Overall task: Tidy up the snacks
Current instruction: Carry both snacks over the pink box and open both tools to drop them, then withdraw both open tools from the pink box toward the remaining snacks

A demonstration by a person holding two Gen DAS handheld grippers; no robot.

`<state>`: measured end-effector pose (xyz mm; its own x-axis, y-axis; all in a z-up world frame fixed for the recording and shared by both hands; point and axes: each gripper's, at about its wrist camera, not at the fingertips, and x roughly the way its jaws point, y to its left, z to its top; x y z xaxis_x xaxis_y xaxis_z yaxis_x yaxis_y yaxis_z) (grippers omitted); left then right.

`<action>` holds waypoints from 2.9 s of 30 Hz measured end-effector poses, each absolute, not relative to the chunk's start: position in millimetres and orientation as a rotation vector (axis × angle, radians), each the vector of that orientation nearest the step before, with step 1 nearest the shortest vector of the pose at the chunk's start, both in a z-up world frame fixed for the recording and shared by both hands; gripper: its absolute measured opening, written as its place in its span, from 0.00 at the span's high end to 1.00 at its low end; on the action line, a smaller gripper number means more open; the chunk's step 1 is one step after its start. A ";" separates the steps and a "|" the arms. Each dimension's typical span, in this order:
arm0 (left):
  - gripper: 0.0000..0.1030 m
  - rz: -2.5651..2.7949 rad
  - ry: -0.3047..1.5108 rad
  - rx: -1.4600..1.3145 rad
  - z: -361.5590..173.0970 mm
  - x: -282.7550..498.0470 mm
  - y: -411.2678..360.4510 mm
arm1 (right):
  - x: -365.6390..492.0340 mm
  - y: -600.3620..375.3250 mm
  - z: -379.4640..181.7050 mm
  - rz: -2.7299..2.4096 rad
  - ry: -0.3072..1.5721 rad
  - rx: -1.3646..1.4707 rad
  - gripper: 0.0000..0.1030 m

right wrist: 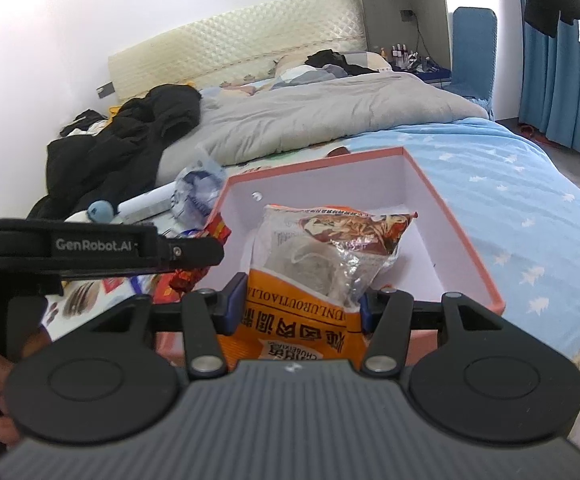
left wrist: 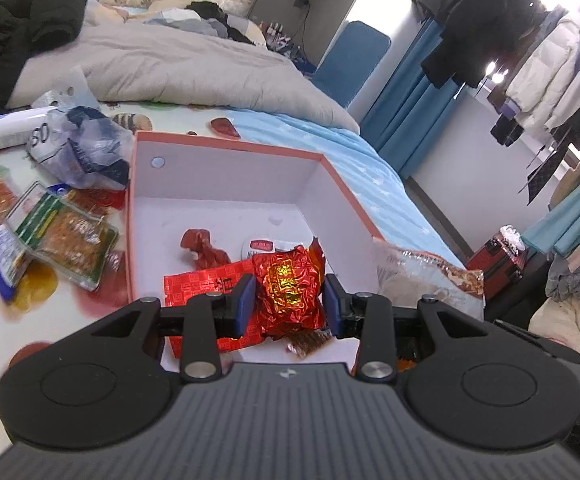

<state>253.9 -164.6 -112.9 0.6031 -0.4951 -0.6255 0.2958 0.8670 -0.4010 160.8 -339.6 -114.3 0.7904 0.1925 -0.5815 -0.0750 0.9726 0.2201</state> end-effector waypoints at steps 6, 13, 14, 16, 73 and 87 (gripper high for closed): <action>0.59 -0.466 0.845 -0.245 -134.7 310.4 -185.9 | 206.1 -358.2 -127.6 0.137 0.659 0.200 0.46; 0.59 -0.460 0.919 -0.225 -167.2 357.1 -201.9 | 254.1 -369.8 -158.2 0.142 0.705 0.210 0.46; 0.59 -0.459 0.928 -0.221 -171.3 363.1 -202.8 | 259.7 -370.3 -162.5 0.143 0.717 0.212 0.46; 0.59 -0.451 0.934 -0.207 -176.2 370.0 -203.3 | 268.1 -372.5 -170.9 0.141 0.738 0.231 0.46; 0.48 -0.283 0.645 -0.203 -74.0 98.8 -34.8 | 76.0 -271.0 -97.9 0.245 0.486 0.150 0.29; 0.48 -0.181 0.654 -0.240 -89.0 57.8 13.4 | 55.1 -231.6 -109.7 0.342 0.501 0.106 0.29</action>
